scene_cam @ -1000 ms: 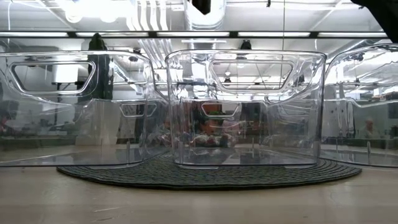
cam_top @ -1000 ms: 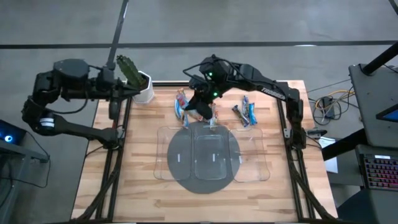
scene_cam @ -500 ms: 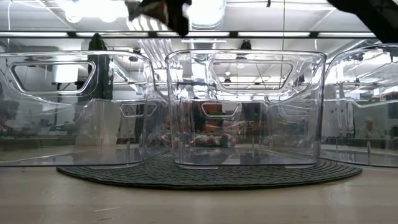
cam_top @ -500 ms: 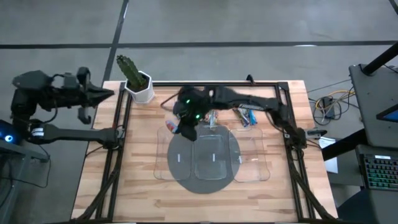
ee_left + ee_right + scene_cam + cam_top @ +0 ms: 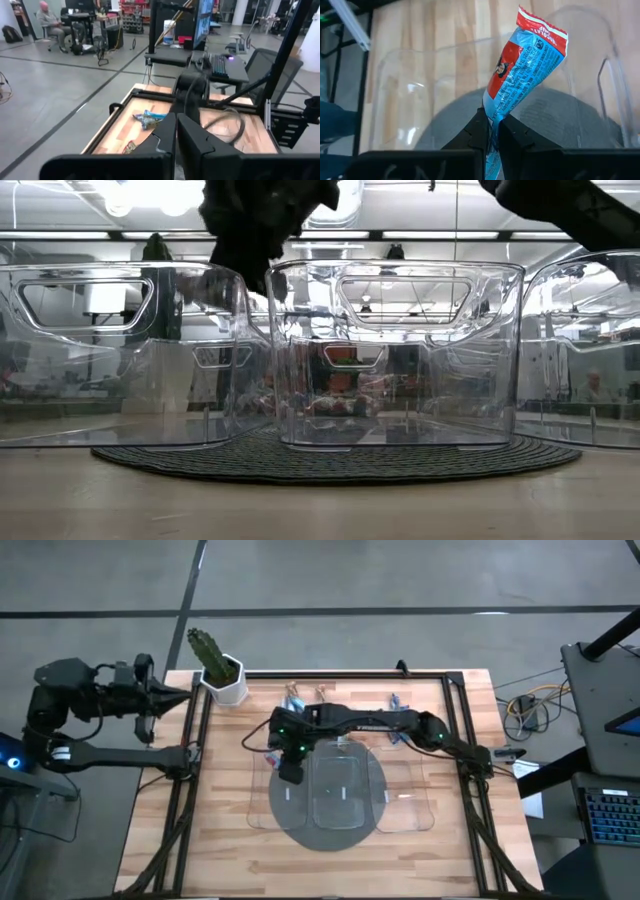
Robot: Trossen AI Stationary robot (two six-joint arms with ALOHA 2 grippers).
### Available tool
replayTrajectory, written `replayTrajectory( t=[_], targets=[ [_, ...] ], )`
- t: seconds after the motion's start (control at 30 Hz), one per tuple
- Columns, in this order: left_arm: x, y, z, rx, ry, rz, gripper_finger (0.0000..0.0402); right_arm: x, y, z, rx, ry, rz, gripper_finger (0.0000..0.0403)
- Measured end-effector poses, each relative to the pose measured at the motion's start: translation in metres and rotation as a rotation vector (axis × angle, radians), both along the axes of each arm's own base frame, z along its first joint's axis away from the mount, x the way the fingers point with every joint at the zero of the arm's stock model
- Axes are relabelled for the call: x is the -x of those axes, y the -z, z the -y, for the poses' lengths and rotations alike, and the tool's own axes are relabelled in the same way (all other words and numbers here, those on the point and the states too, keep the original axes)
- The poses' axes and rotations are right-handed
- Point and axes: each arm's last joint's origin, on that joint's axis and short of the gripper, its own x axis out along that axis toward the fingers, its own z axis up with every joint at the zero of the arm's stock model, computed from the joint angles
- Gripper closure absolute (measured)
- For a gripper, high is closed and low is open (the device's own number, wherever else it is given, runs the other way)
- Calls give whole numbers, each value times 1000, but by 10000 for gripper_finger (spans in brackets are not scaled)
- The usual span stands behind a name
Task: Pick and place Granola Bars by type
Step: Put the red granola bar into the left transparent bin
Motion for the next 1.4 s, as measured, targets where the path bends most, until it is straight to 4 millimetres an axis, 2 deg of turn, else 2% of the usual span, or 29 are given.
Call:
replayTrajectory(
  t=[0.17,0.47,0.63,0.8,1.0,1.3,1.4],
  targets=[
    [3,-1,0,-3,0,16,402,-2,7,1,19,18,-17,365],
    [2,-1,0,-4,0,15,402,-2,6,1,-2,53,-29,265],
    [2,-1,0,-3,0,13,402,0,-3,0,1,47,-1,241],
    [-1,0,0,-15,2,1,402,12,-45,-1,25,19,123,246],
    [-4,1,-1,-19,3,-12,402,42,-108,-2,83,-36,290,288],
    [-14,2,-3,-1,1,-36,402,112,-200,-4,213,-11,497,384],
    [-22,1,-4,-8,3,-39,402,145,-227,-5,276,25,540,393]
  ],
)
